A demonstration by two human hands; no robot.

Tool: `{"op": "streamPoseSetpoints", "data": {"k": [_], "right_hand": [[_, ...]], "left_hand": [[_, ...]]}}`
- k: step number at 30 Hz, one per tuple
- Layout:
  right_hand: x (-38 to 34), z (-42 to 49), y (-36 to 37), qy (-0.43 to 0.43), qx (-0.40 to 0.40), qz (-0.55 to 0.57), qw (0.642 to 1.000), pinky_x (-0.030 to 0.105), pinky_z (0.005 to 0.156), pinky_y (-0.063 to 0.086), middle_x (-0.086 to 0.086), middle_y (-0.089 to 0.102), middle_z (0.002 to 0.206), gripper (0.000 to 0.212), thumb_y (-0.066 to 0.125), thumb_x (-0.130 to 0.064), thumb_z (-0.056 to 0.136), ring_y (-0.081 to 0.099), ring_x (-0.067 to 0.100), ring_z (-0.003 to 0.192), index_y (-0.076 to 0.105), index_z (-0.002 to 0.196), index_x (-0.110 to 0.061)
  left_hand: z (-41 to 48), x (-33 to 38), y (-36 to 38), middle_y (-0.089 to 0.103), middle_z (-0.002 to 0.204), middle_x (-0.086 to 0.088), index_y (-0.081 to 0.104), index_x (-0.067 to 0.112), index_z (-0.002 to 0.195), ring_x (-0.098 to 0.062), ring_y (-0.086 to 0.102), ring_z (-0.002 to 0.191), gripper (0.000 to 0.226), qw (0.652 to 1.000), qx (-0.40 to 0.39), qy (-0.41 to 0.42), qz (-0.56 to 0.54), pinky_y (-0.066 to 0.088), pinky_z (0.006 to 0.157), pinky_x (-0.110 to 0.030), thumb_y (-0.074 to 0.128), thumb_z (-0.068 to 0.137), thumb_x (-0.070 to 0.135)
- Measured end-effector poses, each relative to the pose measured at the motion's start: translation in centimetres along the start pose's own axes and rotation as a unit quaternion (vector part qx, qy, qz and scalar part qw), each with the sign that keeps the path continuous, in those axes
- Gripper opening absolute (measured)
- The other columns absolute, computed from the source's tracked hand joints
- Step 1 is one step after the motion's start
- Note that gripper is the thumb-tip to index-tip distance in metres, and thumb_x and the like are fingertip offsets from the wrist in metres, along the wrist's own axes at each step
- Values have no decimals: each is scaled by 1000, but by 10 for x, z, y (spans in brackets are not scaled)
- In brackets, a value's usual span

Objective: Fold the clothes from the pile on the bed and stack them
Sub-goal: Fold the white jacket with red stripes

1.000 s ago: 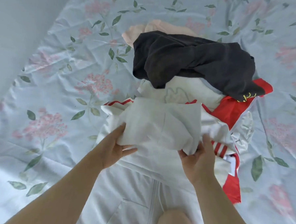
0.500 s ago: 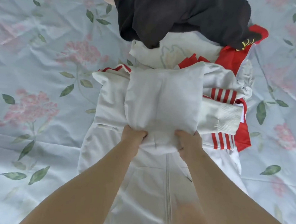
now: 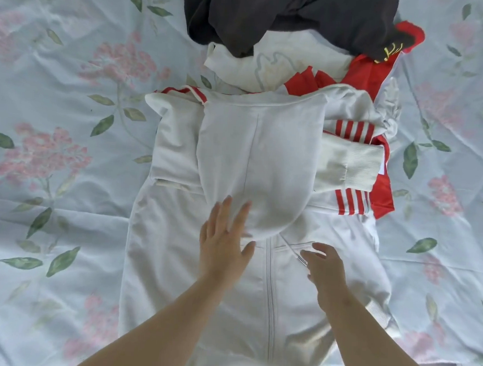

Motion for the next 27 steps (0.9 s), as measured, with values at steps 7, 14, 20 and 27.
{"op": "streamPoseSetpoints", "data": {"k": [7, 14, 20, 27], "right_hand": [[37, 5, -43, -81, 48, -166, 982, 33, 89, 39, 9, 56, 122, 40, 62, -12, 84, 53, 26, 107, 54, 123, -14], [71, -4, -102, -193, -9, -477, 857, 34, 111, 12, -15, 36, 146, 48, 52, -31, 87, 19, 14, 138, 43, 133, -39], [107, -3, -120, -267, -243, -616, 700, 40, 116, -7, -16, 1, 156, 79, 66, -55, 74, -13, 17, 145, 23, 141, -49], [113, 11, -133, -501, -111, -564, 647, 29, 80, 29, -8, 67, 91, 39, 77, -13, 52, 66, 23, 81, 70, 84, -33]], "left_hand": [[-20, 12, 50, -21, 156, 6, -6, 30, 150, -26, -21, 144, 73, 969, -151, 34, 193, -2, 117, -49, 42, 96, 37], [-100, 16, 114, -13, 159, -1, 9, 36, 150, -27, -10, 147, 63, 947, -202, 78, 236, -4, 116, -48, 35, 94, 50], [-133, 10, 139, 49, 140, -9, 45, 26, 129, -32, 42, 127, 56, 959, -117, 72, 248, 32, 102, -53, 36, 77, 46], [-162, 26, 156, 54, 135, -7, 47, 25, 125, -34, 37, 133, 52, 966, -43, 122, 223, 26, 105, -50, 37, 83, 53]]}}
Point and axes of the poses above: each hand's wrist, its own z-axis towards the middle knuckle, its own y-axis out of the palm, x = y × z, the point moved 3 cm from there along z, towards the middle knuckle
